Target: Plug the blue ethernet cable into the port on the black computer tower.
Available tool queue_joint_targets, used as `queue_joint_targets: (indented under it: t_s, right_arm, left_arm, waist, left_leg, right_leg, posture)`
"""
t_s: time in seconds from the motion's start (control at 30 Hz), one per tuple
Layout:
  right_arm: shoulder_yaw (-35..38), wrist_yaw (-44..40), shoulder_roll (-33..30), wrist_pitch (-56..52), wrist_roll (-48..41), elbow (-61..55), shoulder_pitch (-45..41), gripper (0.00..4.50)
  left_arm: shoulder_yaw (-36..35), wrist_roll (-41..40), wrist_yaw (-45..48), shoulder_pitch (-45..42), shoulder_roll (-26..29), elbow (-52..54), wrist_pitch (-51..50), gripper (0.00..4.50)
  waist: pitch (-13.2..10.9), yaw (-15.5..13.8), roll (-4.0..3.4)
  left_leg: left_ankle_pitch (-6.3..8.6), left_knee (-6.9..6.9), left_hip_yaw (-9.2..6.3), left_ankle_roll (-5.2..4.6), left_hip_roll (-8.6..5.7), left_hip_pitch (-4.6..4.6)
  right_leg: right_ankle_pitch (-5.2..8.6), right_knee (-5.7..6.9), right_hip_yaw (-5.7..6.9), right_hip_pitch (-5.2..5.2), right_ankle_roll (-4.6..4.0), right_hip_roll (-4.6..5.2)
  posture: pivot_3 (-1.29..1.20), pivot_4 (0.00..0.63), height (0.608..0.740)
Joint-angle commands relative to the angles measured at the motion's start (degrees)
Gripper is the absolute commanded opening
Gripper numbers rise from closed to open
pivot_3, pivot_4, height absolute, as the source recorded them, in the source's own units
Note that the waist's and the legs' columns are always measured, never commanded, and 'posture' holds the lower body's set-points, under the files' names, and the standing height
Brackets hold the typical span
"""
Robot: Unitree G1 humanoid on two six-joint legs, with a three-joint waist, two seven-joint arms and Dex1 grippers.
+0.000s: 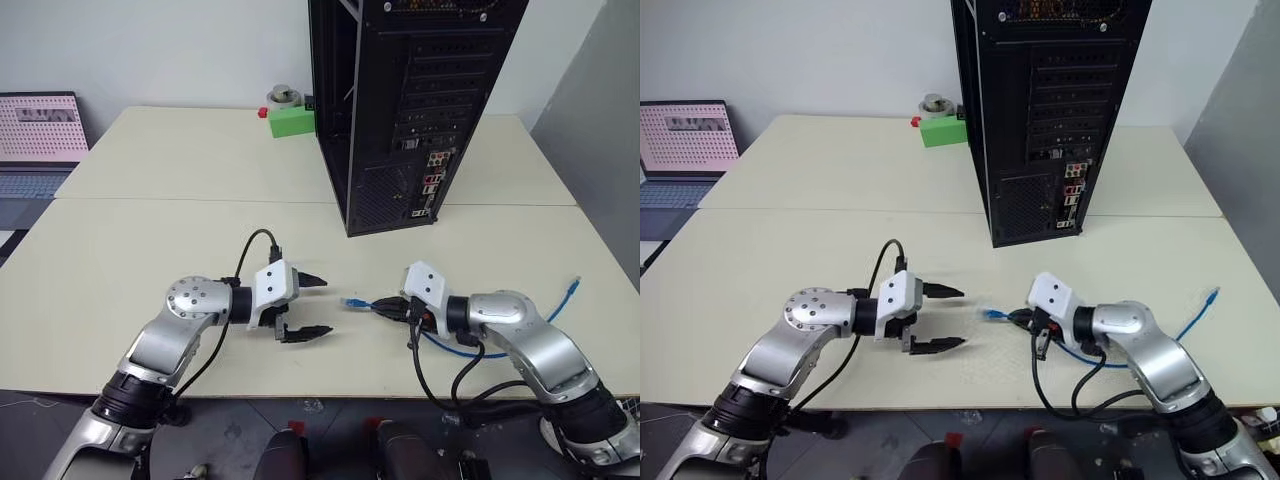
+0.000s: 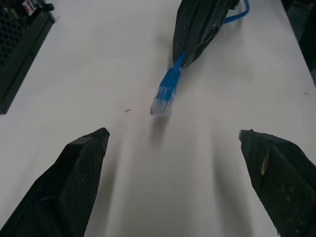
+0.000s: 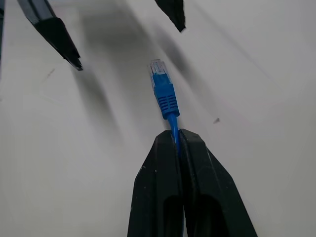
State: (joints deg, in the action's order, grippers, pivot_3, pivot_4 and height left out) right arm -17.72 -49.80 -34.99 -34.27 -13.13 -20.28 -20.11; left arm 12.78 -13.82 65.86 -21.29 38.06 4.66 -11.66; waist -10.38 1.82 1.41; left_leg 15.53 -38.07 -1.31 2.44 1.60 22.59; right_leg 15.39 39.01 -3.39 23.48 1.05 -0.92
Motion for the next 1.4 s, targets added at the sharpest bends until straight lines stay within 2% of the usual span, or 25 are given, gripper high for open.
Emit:
queue_joint_targets:
  t_s: [0.03, 0.23, 0.37, 0.43, 0.57, 0.87, 0.9, 1.07, 1.27, 1.4]
  right_arm:
    - [-0.80, -1.65, -0.28, -0.34, -0.61, -3.24, -2.05, 0.04]
    - [-1.42, -2.13, -0.21, -0.59, -0.48, -4.09, -2.66, 0.04]
    - [-1.49, -2.15, -0.07, -1.12, -0.70, -5.01, -2.54, 0.00]
    - [-1.64, -2.14, 0.14, -1.25, -0.68, -5.14, -2.53, 0.00]
    - [-1.70, -2.14, 0.34, -1.61, -0.81, -5.62, -2.53, 0.00]
    - [-1.42, -2.37, 0.34, -2.04, -1.26, -6.40, -2.56, 0.00]
    - [-1.39, -2.41, 0.32, -1.95, -1.30, -6.47, -2.48, 0.00]
    - [-1.10, -2.56, 0.67, -2.11, -2.00, -6.37, -2.30, 0.00]
    - [0.01, -3.70, -0.28, -1.48, -2.81, -5.54, -2.55, 1.31]
    - [4.90, -5.36, -3.21, -3.46, -6.42, -6.93, -2.61, 2.33]
  left_arm:
    - [0.24, -0.06, 0.97, -1.88, -0.79, -0.04, 1.13, 4.50]
    - [0.64, -0.16, 2.30, -2.66, -1.40, -0.54, 1.40, 4.50]
    - [1.08, -0.50, 3.29, -2.79, -1.97, -0.19, 1.11, 3.85]
    - [1.27, -0.52, 3.77, -2.82, -2.15, -0.28, 1.06, 3.34]
    - [1.57, -0.21, 4.44, -2.97, -2.10, -0.47, 1.09, 2.59]
    - [1.92, 1.72, 3.48, -3.21, -2.65, -2.00, 2.44, 0.48]
    - [1.98, 1.99, 3.36, -3.17, -2.65, -2.11, 2.67, 0.33]
    - [1.88, 3.92, 2.14, -2.98, -3.00, -3.57, 6.63, 0.31]
    - [0.58, 5.97, -0.75, -1.84, -4.91, -6.19, 16.08, 0.31]
    - [0.06, 8.84, -3.78, -1.49, -5.51, -8.65, 26.53, 0.31]
  waist:
    - [0.00, 0.00, 0.00]
    - [0.00, 0.00, 0.00]
    - [0.00, -0.01, 0.00]
    - [0.00, -0.01, 0.00]
    - [0.00, -0.01, 0.00]
    - [0.00, 0.00, 0.00]
    - [0.00, 0.00, 0.00]
    - [0.00, -0.01, 0.00]
    - [0.00, -0.03, 0.00]
    - [0.00, -0.12, 0.00]
  left_leg:
    - [0.00, 0.00, -0.01, 0.00, 0.00, 0.00]
    - [0.00, -0.01, -0.03, 0.00, 0.00, 0.02]
    - [0.00, -0.02, -0.05, 0.00, 0.01, 0.03]
    - [0.00, -0.02, -0.05, 0.00, 0.00, 0.03]
    - [0.00, -0.02, -0.06, 0.00, 0.00, 0.03]
    - [0.00, -0.02, -0.06, 0.00, 0.01, 0.03]
    - [0.00, -0.03, -0.07, 0.00, 0.00, 0.03]
    - [0.00, -0.03, -0.07, 0.00, 0.00, 0.04]
    - [0.00, -0.03, -0.07, 0.00, 0.01, 0.04]
    - [0.00, -0.04, -0.08, 0.00, 0.01, 0.04]
  right_leg:
    - [0.00, 0.00, 0.02, 0.00, 0.00, 0.00]
    - [-0.01, 0.00, 0.12, 0.00, -0.01, 0.01]
    - [-0.01, 0.00, 0.16, 0.00, -0.02, 0.01]
    - [-0.01, 0.00, 0.16, 0.00, -0.02, 0.01]
    - [-0.01, 0.00, 0.18, 0.00, -0.02, 0.01]
    - [-0.01, 0.00, 0.20, 0.00, -0.02, 0.01]
    - [-0.01, 0.00, 0.20, 0.00, -0.02, 0.01]
    - [-0.01, 0.00, 0.22, 0.00, -0.02, 0.01]
    - [-0.01, 0.00, 0.21, 0.00, -0.02, 0.02]
    - [-0.02, 0.00, 0.22, 0.00, -0.03, 0.05]
  posture:
    - [0.00, 0.150, 0.740]
    - [0.00, 0.150, 0.740]
    - [0.00, 0.150, 0.740]
    - [0.00, 0.150, 0.740]
    - [0.00, 0.150, 0.740]
    - [0.00, 0.150, 0.740]
    - [0.00, 0.150, 0.740]
    - [0.00, 0.150, 0.740]
    - [0.00, 0.150, 0.740]
    - [0.00, 0.150, 0.740]
